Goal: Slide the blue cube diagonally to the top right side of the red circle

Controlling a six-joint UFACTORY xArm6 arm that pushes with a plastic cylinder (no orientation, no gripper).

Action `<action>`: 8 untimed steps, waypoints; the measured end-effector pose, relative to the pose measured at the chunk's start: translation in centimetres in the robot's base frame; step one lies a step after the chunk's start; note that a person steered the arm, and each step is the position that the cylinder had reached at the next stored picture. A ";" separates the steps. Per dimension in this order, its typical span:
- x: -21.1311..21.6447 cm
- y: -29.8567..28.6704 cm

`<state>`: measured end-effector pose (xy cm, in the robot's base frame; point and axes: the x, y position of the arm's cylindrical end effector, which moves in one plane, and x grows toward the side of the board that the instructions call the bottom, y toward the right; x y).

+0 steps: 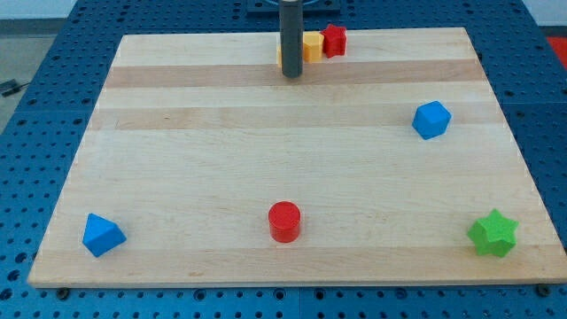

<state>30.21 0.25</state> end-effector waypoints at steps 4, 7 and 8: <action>6.7 24.8; 13.5 24.1; 7.1 19.0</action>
<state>37.36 19.27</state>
